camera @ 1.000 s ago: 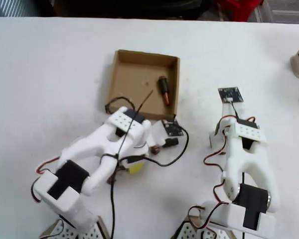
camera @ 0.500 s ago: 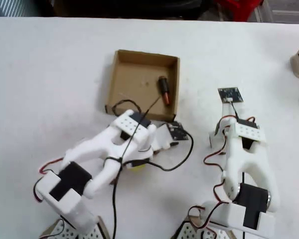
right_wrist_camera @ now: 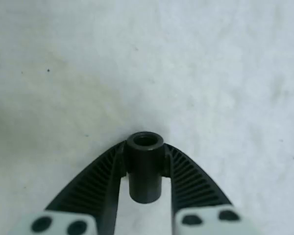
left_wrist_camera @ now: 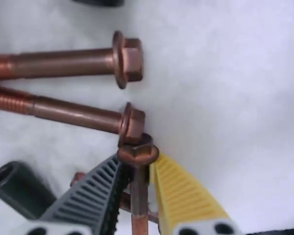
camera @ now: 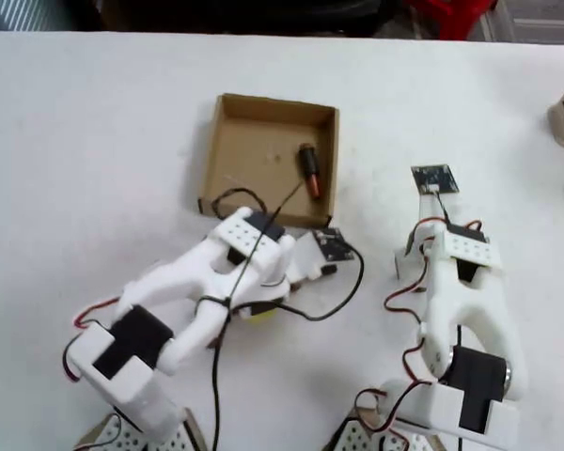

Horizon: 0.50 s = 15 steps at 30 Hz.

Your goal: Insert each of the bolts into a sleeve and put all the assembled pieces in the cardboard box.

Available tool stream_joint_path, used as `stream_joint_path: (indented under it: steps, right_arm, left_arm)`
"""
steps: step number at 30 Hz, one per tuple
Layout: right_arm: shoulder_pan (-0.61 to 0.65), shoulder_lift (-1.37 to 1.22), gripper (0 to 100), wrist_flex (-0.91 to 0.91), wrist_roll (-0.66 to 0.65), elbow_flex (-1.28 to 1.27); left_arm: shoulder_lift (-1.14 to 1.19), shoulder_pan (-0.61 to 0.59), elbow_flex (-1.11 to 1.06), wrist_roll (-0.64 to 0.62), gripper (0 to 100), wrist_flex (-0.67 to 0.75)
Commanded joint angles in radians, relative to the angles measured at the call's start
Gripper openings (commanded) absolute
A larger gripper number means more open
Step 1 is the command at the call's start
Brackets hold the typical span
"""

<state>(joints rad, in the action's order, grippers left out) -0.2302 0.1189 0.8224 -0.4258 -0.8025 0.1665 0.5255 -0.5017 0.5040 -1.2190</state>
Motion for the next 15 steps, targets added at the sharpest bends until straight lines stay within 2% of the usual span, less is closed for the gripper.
stream_joint_path:
  steps: [1,5,10,15]
  right_arm:
    - [-0.007,0.007,1.7,0.002,-0.014,0.043]
    - [-0.007,0.007,1.7,0.002,-0.014,0.043]
    - [-0.005,0.007,1.7,0.002,-0.014,0.041]
    - [-0.002,0.007,1.7,0.002,-0.014,0.040]
  left_arm:
    - [-0.012,0.012,0.018,-0.012,2,0.011]
    - [-0.031,0.012,0.012,-0.012,2,0.009]
    - [-0.251,0.005,-0.114,-0.017,2,0.052]
    - [-0.466,-0.074,-0.207,-0.123,2,0.095]
